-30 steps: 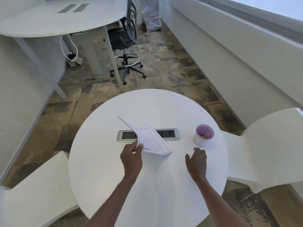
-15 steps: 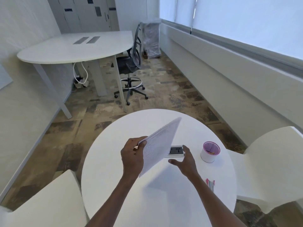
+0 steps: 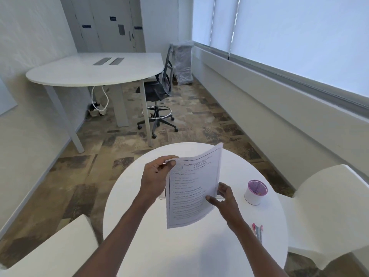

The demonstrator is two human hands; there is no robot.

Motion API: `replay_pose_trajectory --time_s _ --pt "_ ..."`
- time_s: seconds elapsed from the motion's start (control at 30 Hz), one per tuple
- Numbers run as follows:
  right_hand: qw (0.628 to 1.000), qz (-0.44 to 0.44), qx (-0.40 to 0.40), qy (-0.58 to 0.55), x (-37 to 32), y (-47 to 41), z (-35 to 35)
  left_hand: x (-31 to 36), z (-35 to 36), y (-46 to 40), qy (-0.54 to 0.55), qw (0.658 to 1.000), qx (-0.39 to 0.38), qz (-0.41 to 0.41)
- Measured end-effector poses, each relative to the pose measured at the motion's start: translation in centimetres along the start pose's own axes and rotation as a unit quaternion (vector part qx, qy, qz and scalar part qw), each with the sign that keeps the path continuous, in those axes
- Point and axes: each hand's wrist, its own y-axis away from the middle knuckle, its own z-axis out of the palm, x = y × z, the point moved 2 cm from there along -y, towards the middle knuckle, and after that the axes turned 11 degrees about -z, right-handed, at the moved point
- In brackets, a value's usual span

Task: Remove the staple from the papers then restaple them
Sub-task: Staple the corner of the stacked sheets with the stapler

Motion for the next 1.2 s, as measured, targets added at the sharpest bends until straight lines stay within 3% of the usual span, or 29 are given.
replay_pose_trajectory --time_s 0.17,0.47,0.63,0.8,1.2 --pt "0.999 -0.017 -0.017 -0.044 -0.7 0.3 -0.3 1.0 -0.4 -0.4 0.004 1.000 -0.019 0.008" --pt "0.994 0.002 0.026 -0.102 -0.7 1.9 -0.5 0.7 -0.1 -1.7 -0.005 0.998 0.051 -0.034" --pt "0.993 0.033 0.056 -0.102 0.0 2.6 -0.8 -3.8 0.0 -1.1 -0.076 0.989 0.051 -0.113" --pt "0.991 0.060 0.074 -0.096 0.8 2.9 -1.3 -9.6 -0.4 1.6 -0.073 0.976 0.068 -0.194" --pt "0.978 0.120 0.118 0.121 4.4 3.0 -1.5 -16.4 0.1 1.2 -0.169 0.947 0.124 -0.243"
